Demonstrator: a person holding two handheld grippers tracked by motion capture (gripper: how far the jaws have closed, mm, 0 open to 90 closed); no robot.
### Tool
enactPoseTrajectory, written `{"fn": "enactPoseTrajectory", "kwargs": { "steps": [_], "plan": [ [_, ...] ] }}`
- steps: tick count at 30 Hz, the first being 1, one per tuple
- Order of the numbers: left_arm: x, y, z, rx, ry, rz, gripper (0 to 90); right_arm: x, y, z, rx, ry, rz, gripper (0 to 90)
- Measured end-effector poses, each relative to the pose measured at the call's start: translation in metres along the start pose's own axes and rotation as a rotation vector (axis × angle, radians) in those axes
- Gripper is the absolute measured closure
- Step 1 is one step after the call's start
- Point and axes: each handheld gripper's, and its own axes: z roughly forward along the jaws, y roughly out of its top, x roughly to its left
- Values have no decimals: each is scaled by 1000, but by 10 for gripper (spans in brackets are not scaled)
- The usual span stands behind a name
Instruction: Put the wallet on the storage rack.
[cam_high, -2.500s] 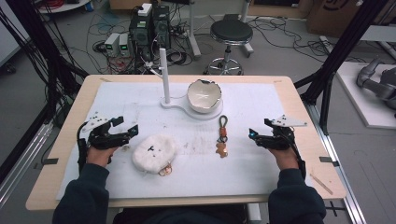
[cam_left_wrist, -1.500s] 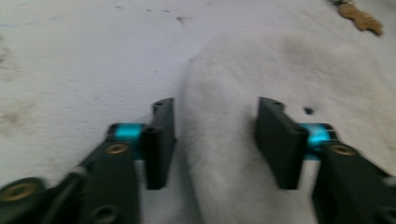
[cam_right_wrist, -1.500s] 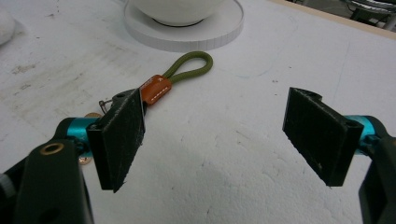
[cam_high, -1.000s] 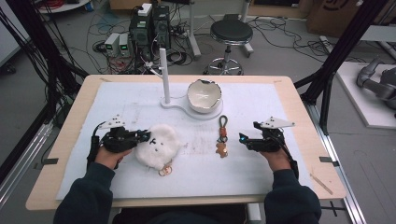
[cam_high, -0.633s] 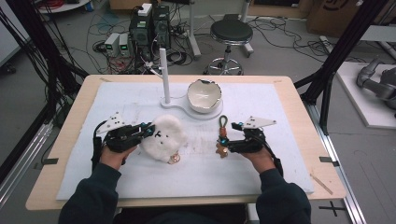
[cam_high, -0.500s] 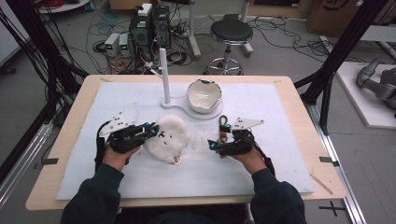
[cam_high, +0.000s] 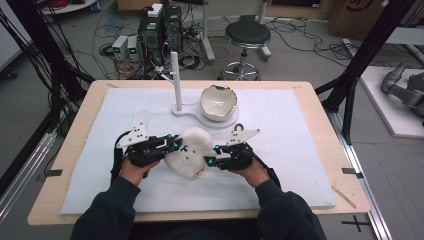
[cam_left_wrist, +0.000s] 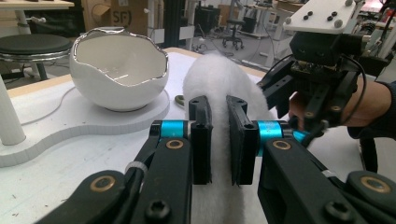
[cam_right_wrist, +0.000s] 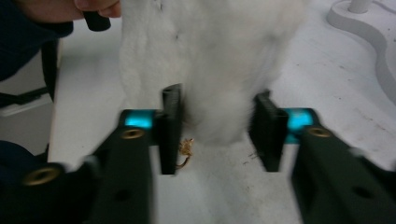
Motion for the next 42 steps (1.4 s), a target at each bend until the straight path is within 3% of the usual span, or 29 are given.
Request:
{"fn": "enactPoseTrajectory", "kwargs": {
  "steps": [1,4,6,8,9,10,13,15,16,18,19,21,23,26,28,30,32,38,42],
  "plan": [
    [1,-1,0,3,-2,-5,805,0,1,-1,10,-7,4,741],
    [4,-3,1,45,3,-34,772,-1,2,-6,-7,-30,-22,789],
    [9,-6,3,98,8,-73,664,-1,3,-10,-15,-52,-40,795],
    [13,-11,6,153,22,-110,490,1,4,-12,-25,-54,-45,796],
    [15,-14,7,178,15,-120,462,1,5,-13,-36,-43,-54,796],
    [15,-16,8,193,1,-119,485,2,6,-13,-46,-41,-61,795],
    [14,-17,8,204,-14,-84,696,3,6,-14,-49,-43,-60,792],
    [13,-15,6,173,-33,-55,747,1,6,-14,-53,-51,-43,763],
    [12,-14,5,161,-36,-41,757,0,6,-15,-64,-59,-30,710],
    [11,-13,4,140,-46,-23,765,-2,5,-15,-86,-81,8,473],
    [11,-13,4,140,-46,-23,766,-4,4,-14,-82,-86,29,410],
    [8,-13,4,125,-86,17,766,-6,2,-12,-61,-77,45,364],
    [6,-12,5,125,-106,31,766,-6,2,-8,-52,-47,58,403],
    [6,-13,6,136,-104,33,766,-3,4,-11,-66,-1,21,681],
    [6,-13,7,137,-97,13,760,-2,5,-13,-75,-7,11,745],
    [7,-13,8,160,-56,-11,716,-1,5,-15,-80,-24,-5,763],
    [12,-15,8,176,-12,-65,654,0,6,-16,-85,-53,-35,769],
    [30,-17,-12,141,147,-96,622,0,14,-29,-95,-145,-94,771],
    [45,-19,-28,84,229,-155,567,-6,26,-38,-112,-186,-121,771]
  ]
}}
